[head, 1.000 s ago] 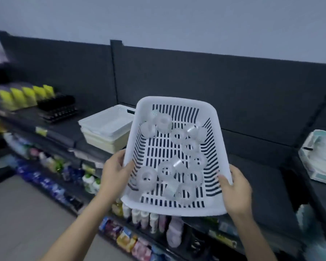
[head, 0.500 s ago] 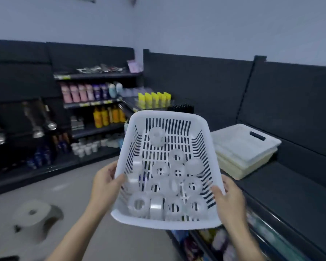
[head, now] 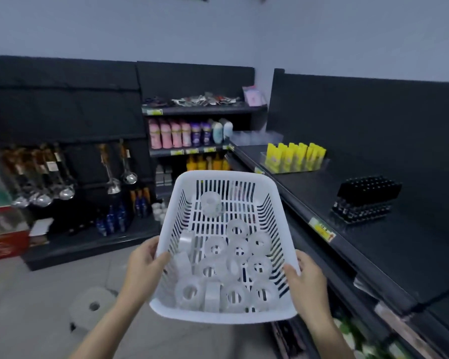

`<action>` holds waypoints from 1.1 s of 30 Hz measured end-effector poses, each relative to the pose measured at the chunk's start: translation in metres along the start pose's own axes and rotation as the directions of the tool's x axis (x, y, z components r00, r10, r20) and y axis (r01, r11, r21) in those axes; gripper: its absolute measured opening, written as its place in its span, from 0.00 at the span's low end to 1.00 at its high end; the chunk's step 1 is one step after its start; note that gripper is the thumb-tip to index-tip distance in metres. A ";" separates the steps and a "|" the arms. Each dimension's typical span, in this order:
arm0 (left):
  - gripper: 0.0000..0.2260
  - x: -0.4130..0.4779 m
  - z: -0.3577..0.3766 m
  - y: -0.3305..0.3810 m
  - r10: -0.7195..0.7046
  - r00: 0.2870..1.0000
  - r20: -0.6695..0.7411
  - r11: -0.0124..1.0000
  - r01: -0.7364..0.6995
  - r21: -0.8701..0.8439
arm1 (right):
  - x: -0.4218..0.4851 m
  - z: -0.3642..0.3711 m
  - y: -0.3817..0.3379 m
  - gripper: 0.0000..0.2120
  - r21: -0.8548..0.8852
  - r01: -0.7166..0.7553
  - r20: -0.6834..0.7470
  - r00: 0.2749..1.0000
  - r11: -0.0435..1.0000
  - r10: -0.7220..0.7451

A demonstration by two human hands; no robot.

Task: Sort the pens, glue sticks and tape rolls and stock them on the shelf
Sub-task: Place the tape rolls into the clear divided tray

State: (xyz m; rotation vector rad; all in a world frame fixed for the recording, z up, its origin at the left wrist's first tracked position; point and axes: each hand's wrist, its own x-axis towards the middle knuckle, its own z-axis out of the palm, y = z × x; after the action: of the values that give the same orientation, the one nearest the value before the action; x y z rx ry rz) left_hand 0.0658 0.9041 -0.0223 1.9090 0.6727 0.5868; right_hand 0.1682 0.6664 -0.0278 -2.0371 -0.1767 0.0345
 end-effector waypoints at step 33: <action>0.12 0.712 0.153 0.006 0.385 0.846 0.367 0.914 -0.406 -0.023 | 0.540 0.269 -0.119 0.09 -0.022 -0.143 -0.502 0.857 0.990 0.113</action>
State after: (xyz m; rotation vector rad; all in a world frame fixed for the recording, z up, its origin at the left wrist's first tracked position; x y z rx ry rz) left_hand 0.6861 1.2853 -0.0012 2.1516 0.0478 0.4460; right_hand 0.6617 1.0330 -0.0168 -2.0422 0.2903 -0.4211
